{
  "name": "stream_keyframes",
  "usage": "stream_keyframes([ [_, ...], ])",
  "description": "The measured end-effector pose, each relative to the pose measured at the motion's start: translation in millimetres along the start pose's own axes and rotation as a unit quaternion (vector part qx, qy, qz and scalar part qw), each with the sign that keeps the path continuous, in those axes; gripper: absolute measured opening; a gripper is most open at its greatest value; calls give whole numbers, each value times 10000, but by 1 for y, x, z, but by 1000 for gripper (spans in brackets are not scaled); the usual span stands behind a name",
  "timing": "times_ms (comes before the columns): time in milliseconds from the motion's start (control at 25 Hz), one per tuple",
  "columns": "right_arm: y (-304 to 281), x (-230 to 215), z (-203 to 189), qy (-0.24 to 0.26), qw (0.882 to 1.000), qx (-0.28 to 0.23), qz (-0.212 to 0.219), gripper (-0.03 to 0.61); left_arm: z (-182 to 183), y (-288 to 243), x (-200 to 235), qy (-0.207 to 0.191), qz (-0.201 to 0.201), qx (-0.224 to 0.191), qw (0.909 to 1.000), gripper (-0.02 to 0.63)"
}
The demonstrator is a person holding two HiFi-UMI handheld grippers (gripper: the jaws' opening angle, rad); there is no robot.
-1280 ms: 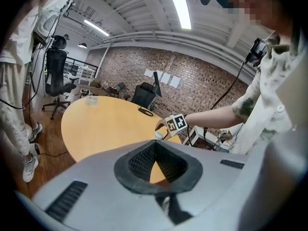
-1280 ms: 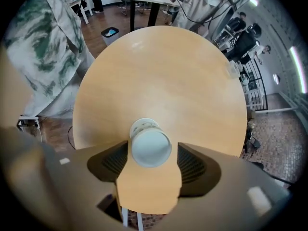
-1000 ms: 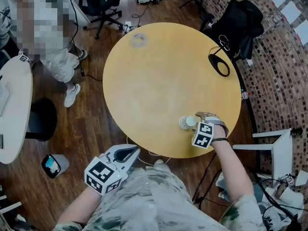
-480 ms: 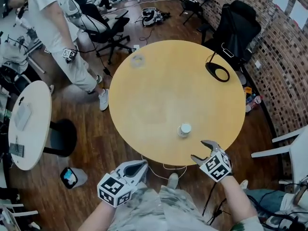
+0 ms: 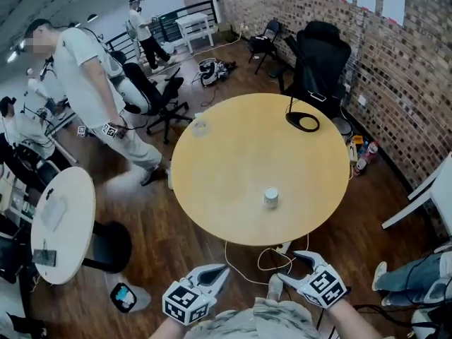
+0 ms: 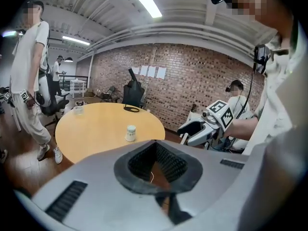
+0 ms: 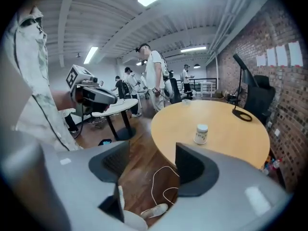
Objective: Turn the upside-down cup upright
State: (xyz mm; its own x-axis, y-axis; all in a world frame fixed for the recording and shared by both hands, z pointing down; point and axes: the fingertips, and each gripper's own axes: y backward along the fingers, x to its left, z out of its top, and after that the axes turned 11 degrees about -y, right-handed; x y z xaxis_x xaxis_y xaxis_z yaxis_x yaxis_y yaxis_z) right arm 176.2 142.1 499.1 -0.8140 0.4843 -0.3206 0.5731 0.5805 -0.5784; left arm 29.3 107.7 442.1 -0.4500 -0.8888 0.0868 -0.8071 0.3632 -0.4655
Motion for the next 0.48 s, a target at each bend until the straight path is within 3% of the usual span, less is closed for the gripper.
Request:
stream_keyframes([
  [240,24,119,-42,-424,9983,-403,-33,299,-37,81,-60,-33,-569,-437,9974,8],
  [480,60,228,-67,-677,9944,-800,-108,299,-84,154,-116,215,-972,-437,9941,8],
])
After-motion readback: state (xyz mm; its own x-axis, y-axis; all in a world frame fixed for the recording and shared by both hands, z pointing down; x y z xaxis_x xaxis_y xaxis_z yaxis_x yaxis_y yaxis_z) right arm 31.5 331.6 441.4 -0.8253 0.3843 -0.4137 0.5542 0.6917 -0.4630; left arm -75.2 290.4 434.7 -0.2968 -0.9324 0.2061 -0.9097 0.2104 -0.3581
